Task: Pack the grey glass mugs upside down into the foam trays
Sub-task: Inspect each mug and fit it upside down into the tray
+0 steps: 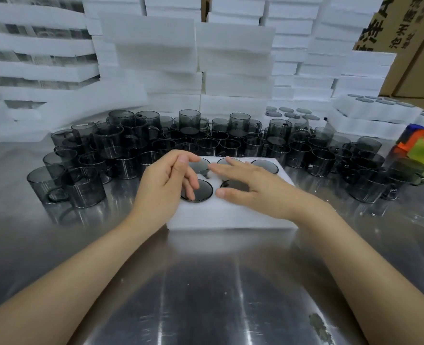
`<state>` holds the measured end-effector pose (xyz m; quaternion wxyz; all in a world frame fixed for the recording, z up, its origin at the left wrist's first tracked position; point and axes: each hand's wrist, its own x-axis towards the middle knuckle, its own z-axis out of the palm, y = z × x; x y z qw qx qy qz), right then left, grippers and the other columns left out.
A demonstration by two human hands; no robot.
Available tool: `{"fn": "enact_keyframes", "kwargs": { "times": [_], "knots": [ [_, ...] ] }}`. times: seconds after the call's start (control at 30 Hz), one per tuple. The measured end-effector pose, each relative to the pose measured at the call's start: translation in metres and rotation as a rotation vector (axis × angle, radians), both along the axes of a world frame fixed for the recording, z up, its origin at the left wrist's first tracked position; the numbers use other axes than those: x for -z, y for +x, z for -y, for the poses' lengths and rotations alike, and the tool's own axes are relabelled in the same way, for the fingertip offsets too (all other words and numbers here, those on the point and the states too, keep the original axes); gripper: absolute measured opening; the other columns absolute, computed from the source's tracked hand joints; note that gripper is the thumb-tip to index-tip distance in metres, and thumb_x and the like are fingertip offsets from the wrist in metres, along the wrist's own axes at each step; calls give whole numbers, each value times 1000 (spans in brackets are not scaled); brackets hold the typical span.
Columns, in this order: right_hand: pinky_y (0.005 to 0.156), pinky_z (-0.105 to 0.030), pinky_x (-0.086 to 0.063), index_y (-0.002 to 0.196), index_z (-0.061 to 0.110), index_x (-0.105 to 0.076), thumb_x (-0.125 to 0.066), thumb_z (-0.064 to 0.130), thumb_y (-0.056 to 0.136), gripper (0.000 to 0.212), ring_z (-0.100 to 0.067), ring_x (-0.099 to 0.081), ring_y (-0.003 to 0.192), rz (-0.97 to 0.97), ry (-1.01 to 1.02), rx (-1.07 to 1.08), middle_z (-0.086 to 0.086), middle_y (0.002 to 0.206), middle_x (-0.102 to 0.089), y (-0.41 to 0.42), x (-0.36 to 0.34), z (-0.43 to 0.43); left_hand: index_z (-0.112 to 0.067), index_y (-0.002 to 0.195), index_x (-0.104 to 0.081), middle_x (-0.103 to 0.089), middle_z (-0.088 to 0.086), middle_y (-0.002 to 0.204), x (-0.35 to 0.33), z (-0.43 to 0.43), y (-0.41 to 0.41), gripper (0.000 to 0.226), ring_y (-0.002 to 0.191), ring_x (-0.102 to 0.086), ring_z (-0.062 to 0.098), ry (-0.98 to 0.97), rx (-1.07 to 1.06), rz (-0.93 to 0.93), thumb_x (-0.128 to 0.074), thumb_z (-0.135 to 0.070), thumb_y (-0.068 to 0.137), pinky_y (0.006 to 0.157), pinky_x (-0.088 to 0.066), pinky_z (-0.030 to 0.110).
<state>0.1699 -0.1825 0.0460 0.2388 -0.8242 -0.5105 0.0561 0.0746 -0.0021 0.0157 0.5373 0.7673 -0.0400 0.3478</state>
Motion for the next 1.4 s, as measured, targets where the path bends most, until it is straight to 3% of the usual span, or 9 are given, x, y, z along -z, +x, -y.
{"fn": "enact_keyframes", "kwargs": {
  "times": [0.1, 0.23, 0.33, 0.5, 0.87, 1.07, 1.2, 1.3, 1.4],
  "knots": [
    [98, -5, -34, 132, 37, -54, -70, 38, 85, 49, 17, -46, 118, -180, 294, 62, 33, 120, -58, 4, -4, 5, -22, 97, -62, -64, -4, 67, 0, 0, 1, 27, 52, -59, 13, -60, -31, 39, -36, -18, 105, 60, -46, 18],
    [84, -24, -52, 111, 22, -69, -58, 15, 94, 21, -8, -64, 97, 7, 625, 433, 7, 105, -70, 34, -6, 30, -23, 94, -64, -64, -7, 86, 0, -1, 0, 30, 80, -63, 7, -98, -126, 38, -37, -14, 104, 81, -46, 19],
    [86, -37, -49, 124, 18, -61, -49, 8, 91, 37, -23, -60, 103, 265, 434, 792, 0, 125, -60, 55, 7, 52, -28, 89, -66, -55, -12, 104, -2, -1, 3, 33, 104, -54, 8, -195, -246, -47, -40, -11, 100, 100, -42, 31],
    [79, -37, -38, 150, 13, -26, -48, 8, 90, 64, -36, -49, 121, 145, 88, 982, -6, 156, -21, 77, 25, 60, -32, 82, -65, -50, -16, 102, -2, -1, 3, 39, 100, -50, 10, -272, -295, -77, -39, -8, 99, 100, -39, 35],
    [73, -38, -39, 128, 7, -43, -61, 15, 86, 47, -39, -55, 100, 130, 36, 1094, -21, 117, -57, 77, 18, 61, -20, 86, -69, -53, -12, 103, 2, -3, 7, 35, 112, -53, 23, -294, -283, -144, -38, -8, 99, 106, -38, 48],
    [74, -35, -46, 101, 18, -69, -66, 11, 79, 24, -30, -58, 86, 181, 240, 1002, -8, 94, -66, 57, -9, 67, -25, 85, -67, -56, -15, 100, 1, -4, 5, 35, 105, -54, 13, -189, -290, -110, -39, -9, 99, 100, -42, 38],
    [76, -28, -52, 98, 16, -71, -73, 9, 81, 18, -13, -64, 72, 254, 571, 528, 9, 77, -65, 33, -25, 52, -32, 89, -67, -68, -13, 97, -8, -8, 1, 32, 98, -61, 8, -12, -202, -60, -45, -12, 100, 84, -43, 27],
    [75, -14, -48, 95, 2, -72, -70, -5, 82, 16, -9, -59, 77, 497, 574, 191, -4, 88, -67, 12, -21, 32, -39, 100, -65, -71, -17, 100, -16, -7, -3, 16, 93, -64, 17, -24, -121, -60, -57, -26, 96, 84, -50, 37],
    [74, -32, -56, 96, 0, -73, -68, -5, 83, 15, -23, -67, 82, 626, 519, 22, -9, 94, -70, 0, -15, 23, -46, 117, -55, -67, -23, 112, -22, -4, -8, 34, 89, -60, 29, 21, -67, -118, -62, -45, 84, 83, -49, 33]
  ]
}}
